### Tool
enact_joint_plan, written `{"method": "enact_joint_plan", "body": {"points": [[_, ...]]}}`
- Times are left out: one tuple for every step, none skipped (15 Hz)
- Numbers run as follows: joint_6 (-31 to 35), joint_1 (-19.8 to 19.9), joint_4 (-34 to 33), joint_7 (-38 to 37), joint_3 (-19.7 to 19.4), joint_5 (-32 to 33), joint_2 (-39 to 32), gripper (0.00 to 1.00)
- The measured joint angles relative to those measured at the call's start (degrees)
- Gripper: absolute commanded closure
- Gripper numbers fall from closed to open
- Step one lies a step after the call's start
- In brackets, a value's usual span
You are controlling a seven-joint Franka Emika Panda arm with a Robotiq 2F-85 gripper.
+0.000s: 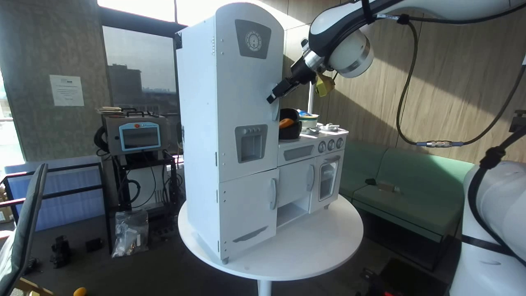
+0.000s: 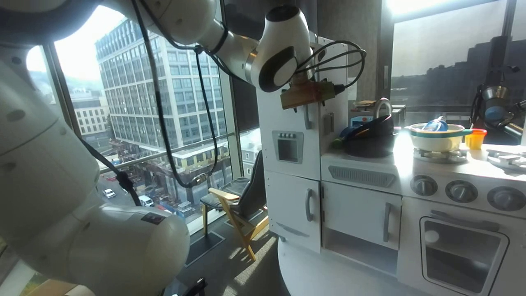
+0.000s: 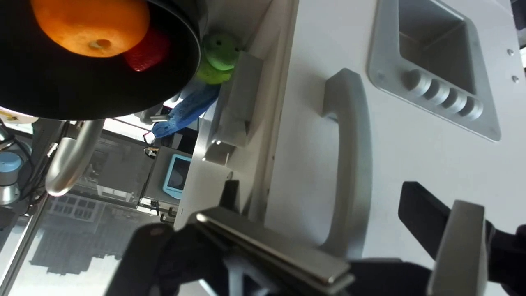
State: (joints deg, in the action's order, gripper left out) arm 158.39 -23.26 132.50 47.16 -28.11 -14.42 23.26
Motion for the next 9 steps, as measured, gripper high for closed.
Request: {"method": "enact_joint_plan", "body": {"points": [[-1.6, 0.1, 0.0, 1.7, -0.3, -0.7, 1.0, 0.0], [-3.0, 0.7, 0.0, 3.0, -0.2, -1.1, 2.1, 0.0], [-4.4, 1.4, 0.0, 3.8, 0.1, -1.1, 3.2, 0.0], [-6.0, 2.3, 0.0, 4.4, 0.6, -1.1, 4.4, 0.0], [-7.9, 2.7, 0.0, 5.3, 1.0, -1.3, 5.7, 0.0], [-10.0, 2.8, 0.0, 6.6, 1.1, -2.1, 7.0, 0.0], [-11.6, 2.8, 0.0, 7.7, 1.2, -3.1, 8.0, 0.0], [-12.1, 2.9, 0.0, 8.2, 1.2, -3.9, 8.7, 0.0], [-12.2, 3.0, 0.0, 8.3, 1.4, -4.3, 8.9, 0.0]]}}
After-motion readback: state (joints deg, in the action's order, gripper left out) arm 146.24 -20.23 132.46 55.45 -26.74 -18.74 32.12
